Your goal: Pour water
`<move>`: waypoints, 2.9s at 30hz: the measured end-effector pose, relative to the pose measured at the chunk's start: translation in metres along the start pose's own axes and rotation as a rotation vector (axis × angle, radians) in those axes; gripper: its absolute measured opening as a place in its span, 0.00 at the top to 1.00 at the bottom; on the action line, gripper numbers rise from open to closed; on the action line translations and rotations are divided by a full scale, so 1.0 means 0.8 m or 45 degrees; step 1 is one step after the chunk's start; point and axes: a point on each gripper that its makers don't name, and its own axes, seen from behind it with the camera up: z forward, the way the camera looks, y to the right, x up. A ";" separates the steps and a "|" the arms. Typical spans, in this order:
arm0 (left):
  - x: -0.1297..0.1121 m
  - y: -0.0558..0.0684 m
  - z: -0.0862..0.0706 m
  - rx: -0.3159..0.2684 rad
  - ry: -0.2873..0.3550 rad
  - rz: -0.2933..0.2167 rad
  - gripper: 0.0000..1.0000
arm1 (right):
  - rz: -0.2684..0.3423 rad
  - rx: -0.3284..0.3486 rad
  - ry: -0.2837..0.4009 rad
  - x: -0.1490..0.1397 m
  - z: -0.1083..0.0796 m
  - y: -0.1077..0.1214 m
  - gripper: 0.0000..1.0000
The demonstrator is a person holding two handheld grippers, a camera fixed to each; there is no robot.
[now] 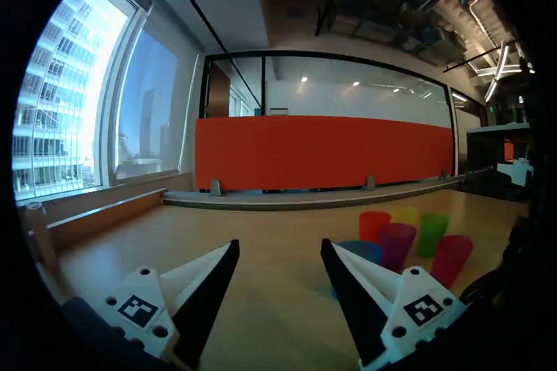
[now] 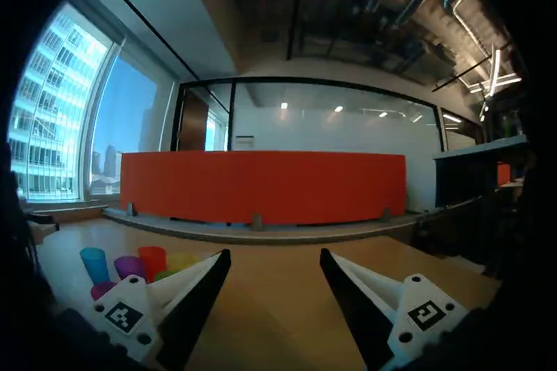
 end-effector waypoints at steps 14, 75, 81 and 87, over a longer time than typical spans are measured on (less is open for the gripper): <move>0.000 -0.001 0.000 0.000 0.000 0.000 0.14 | -0.012 -0.027 -0.060 -0.045 0.001 0.025 0.01; 0.000 -0.001 0.000 0.000 0.000 0.000 0.14 | 0.028 -0.008 -0.093 -0.065 0.002 0.026 0.01; 0.000 -0.001 0.000 0.000 0.000 0.000 0.14 | 0.027 -0.008 -0.094 -0.065 0.002 0.026 0.01; 0.000 -0.001 0.000 0.000 0.000 0.000 0.14 | 0.027 -0.008 -0.093 -0.065 0.002 0.026 0.01</move>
